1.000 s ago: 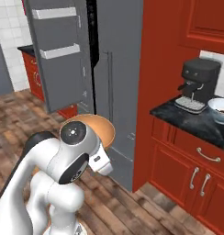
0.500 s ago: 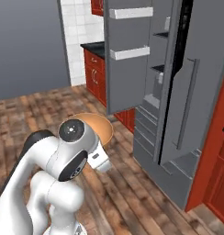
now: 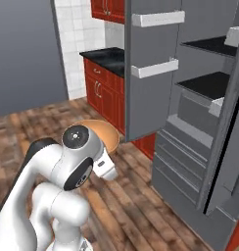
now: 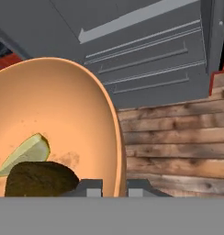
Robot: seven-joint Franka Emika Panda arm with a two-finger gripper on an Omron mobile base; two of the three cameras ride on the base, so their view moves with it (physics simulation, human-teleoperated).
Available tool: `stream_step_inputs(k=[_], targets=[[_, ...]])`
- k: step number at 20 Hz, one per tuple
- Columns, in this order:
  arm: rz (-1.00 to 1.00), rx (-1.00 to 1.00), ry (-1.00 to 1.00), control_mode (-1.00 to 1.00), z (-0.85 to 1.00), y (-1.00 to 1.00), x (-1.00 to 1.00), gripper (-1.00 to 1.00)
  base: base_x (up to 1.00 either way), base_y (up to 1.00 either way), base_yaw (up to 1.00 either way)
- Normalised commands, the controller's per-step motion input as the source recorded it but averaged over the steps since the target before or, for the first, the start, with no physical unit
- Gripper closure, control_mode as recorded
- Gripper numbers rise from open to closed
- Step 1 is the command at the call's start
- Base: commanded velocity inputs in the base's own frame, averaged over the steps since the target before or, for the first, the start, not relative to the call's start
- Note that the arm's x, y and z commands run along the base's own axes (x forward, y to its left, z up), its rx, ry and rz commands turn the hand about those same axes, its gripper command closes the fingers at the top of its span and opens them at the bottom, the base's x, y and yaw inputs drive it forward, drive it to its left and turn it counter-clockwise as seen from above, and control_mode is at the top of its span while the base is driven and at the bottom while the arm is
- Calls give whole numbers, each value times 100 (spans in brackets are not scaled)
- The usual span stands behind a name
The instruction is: Place the bowl with the avocado and lemon wedge on the second highest shelf of the fridge. Place the bowl with the chicken drumsticks on the top shelf of the fridge.
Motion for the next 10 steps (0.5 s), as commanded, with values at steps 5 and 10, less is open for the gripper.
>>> stream_step_inputs(k=[5,10], targets=[[0,0,0,100,0,0,0,100,80,5,-56],[0,0,0,100,0,0,0,100,80,29,-64]])
